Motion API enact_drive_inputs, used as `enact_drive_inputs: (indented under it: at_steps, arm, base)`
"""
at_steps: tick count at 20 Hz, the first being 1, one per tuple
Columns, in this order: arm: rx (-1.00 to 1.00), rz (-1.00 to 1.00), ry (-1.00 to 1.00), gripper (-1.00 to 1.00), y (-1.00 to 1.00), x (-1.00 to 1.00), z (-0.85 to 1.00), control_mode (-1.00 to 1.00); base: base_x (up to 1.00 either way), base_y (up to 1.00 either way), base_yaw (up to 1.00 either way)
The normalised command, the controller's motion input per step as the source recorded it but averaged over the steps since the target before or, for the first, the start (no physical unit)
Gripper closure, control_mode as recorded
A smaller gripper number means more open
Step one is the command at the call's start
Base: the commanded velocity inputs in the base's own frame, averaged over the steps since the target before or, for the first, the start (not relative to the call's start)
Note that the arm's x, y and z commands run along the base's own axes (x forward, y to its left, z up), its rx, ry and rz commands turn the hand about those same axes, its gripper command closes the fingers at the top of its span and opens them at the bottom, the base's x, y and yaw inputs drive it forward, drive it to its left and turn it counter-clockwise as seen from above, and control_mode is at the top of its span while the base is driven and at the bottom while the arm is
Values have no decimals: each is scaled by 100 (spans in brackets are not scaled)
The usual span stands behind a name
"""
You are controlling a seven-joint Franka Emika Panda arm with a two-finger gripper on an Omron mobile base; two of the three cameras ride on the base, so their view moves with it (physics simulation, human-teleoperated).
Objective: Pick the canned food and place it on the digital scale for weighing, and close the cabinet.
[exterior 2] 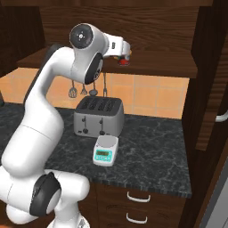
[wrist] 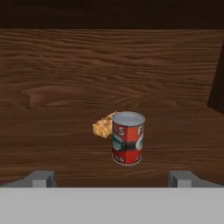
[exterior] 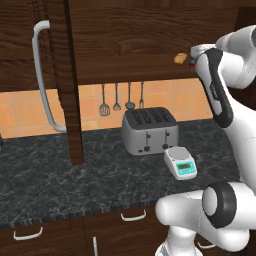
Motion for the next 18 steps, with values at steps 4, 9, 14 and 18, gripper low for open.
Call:
enact_drive_inputs:
  at_steps: [4, 9, 14, 18]
  arm:
    - [0, 0, 0, -100, -24, 46, 5, -100]
    - [0, 0, 0, -100, -23, 45, 1, -100]
    - [0, 0, 0, -100, -1, 38, -1, -100]
    - [0, 0, 0, -100, -1, 24, -10, -100]
  base:
    - [0, 0, 0]
    - [0, 0, 0]
    - [0, 0, 0]
    - [0, 0, 0]
